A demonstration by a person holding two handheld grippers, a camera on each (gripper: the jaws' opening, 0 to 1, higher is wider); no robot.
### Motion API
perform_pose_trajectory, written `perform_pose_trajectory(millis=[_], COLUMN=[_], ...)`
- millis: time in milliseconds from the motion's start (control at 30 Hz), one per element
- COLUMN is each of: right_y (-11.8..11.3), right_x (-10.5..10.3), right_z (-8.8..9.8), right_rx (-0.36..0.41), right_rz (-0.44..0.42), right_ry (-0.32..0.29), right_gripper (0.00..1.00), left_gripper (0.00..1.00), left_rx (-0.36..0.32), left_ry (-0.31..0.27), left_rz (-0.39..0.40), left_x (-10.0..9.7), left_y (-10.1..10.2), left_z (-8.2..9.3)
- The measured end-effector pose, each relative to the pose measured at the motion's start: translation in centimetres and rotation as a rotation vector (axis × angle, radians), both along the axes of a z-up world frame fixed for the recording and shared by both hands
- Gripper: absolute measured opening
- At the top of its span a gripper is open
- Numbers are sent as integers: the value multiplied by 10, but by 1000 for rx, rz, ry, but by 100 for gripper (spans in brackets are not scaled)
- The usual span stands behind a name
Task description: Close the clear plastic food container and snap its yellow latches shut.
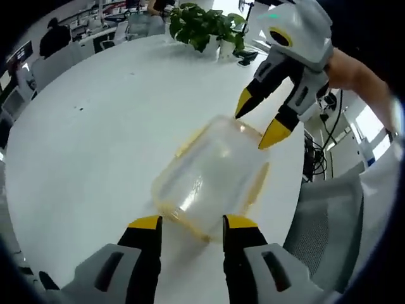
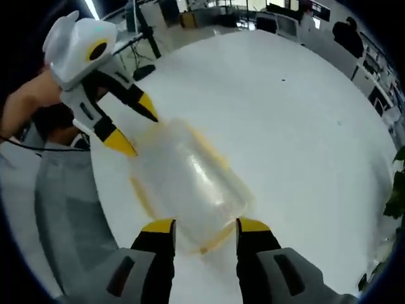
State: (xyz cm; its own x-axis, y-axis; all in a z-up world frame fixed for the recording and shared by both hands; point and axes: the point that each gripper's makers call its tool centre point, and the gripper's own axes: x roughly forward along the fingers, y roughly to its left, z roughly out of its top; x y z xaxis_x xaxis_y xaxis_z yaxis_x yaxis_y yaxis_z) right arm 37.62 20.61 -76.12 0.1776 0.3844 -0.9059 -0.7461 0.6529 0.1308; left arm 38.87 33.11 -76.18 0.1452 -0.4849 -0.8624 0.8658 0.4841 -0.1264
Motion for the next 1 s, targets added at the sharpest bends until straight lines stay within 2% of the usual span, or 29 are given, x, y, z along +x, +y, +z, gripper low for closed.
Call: perform_pose_trajectory(millis=[167, 233, 267, 400, 433, 467, 500, 533, 567, 667, 833, 867, 900, 933, 1000], right_y=[2, 3, 4, 7, 9, 11, 11, 10, 11, 11, 12, 11, 11, 11, 12], right_x=[-2, -1, 0, -2, -4, -6, -6, -5, -5, -10, -9, -9, -9, -8, -8], right_z=[0, 1, 2, 3, 3, 2, 2, 1, 0, -2, -3, -3, -3, -3, -2], right_rx=[-20, -24, -25, -46, -43, -40, -45, -58, -75, -105, -112, -115, -120, -122, -120], right_rz=[69, 89, 128, 222, 233, 240, 240, 258, 318, 368, 392, 401, 417, 418, 432], right_ry=[-17, -24, -43, -68, -68, -63, -65, -71, -91, -95, -96, -95, -97, -100, -103], right_gripper=[36, 36, 36, 36, 36, 35, 35, 34, 34, 33, 33, 33, 33, 33, 33], left_gripper=[37, 37, 37, 37, 37, 37, 36, 35, 35, 36, 36, 35, 35, 35, 36], left_rx=[9, 1, -6, 11, 51, 100, 105, 84, 76, 51, 55, 55, 55, 61, 58], left_ry=[-20, -43, -64, -77, -111, -152, -160, -143, -136, -135, -149, -161, -202, -215, -196], left_rz=[-40, -89, -127, -163, -193, -264, -289, -273, -265, -284, -350, -365, -423, -445, -443], left_x=[0, 2, 2, 3, 6, 8, 7, 3, 2, 2, -1, 0, 1, 0, -3], left_y=[-1, -4, -7, -8, -5, -2, -4, -7, -9, -16, -24, -25, -29, -29, -31], left_z=[4, 8, 9, 11, 11, 9, 9, 10, 11, 15, 16, 16, 18, 18, 17])
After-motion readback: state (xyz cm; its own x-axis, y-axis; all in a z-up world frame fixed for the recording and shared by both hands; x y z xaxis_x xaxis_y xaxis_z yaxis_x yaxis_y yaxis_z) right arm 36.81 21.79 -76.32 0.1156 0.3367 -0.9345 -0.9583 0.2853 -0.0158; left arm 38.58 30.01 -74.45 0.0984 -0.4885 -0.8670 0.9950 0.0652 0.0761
